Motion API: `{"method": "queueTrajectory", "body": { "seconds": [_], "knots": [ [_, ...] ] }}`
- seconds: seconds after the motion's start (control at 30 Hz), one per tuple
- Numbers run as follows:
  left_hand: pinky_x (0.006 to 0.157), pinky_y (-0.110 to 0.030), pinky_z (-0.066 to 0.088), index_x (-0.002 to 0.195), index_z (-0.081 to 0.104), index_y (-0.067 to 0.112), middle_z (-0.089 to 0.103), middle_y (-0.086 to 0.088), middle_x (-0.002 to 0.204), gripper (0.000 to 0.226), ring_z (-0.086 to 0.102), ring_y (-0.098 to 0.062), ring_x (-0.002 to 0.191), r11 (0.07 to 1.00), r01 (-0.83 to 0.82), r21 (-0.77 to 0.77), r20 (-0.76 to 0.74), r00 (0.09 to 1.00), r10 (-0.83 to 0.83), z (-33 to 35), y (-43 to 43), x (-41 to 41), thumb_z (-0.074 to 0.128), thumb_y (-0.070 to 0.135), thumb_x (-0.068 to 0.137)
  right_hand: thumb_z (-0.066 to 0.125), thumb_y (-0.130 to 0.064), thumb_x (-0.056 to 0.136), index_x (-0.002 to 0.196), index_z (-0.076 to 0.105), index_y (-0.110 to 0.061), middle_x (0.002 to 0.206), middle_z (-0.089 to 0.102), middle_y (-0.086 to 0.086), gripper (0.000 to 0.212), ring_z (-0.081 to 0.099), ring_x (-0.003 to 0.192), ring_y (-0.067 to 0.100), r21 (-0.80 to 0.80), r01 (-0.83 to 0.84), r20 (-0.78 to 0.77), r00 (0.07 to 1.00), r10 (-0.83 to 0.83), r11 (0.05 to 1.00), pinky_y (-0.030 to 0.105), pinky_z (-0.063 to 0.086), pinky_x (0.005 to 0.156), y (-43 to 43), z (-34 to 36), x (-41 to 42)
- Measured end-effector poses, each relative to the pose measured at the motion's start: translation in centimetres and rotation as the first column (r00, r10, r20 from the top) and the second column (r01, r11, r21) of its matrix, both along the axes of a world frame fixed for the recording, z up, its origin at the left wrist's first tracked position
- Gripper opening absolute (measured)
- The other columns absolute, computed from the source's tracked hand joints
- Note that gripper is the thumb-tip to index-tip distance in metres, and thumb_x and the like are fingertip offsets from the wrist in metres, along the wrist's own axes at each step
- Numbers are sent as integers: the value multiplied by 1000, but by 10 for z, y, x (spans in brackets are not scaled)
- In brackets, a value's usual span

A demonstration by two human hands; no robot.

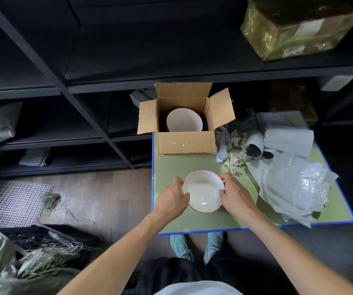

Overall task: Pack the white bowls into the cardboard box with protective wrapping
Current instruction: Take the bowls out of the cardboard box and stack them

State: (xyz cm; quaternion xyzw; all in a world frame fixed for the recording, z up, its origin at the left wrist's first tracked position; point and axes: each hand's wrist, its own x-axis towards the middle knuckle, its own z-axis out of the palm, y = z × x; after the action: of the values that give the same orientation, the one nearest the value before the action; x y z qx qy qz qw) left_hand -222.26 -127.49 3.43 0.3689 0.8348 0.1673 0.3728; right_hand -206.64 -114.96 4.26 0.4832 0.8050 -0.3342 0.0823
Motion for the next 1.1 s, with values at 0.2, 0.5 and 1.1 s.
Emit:
{"method": "queueTrajectory", "body": {
  "seconds": [0.2, 0.5, 1.1],
  "knots": [
    [72, -45, 55, 115, 40, 16, 71, -8, 87, 26, 65, -33, 82, 1000, 29, 3, -37, 999, -29, -5, 1, -2, 46, 30, 93, 48, -13, 94, 131, 42, -22, 128, 56, 6, 39, 59, 105, 31, 17, -12, -5, 1000, 12, 1000, 43, 50, 84, 0, -2, 2],
    [64, -34, 43, 124, 46, 16, 70, -5, 98, 32, 64, -33, 84, 991, 109, 84, -305, 949, -79, 7, 6, -11, 41, 36, 100, 48, -21, 99, 138, 46, -20, 126, 52, 4, 39, 58, 111, 26, 214, -136, 4, 990, 138, 967, 38, 48, 84, 4, 8, 0],
    [89, -43, 46, 130, 51, 5, 49, -13, 124, 48, 44, -33, 110, 962, 97, 257, -583, 809, 74, 68, 63, -104, 53, 35, 93, 48, -17, 97, 125, 63, -19, 122, 63, 3, 32, 59, 114, 26, 339, -238, -137, 945, 298, 910, 37, 47, 95, 67, 86, -93]
  ]
}}
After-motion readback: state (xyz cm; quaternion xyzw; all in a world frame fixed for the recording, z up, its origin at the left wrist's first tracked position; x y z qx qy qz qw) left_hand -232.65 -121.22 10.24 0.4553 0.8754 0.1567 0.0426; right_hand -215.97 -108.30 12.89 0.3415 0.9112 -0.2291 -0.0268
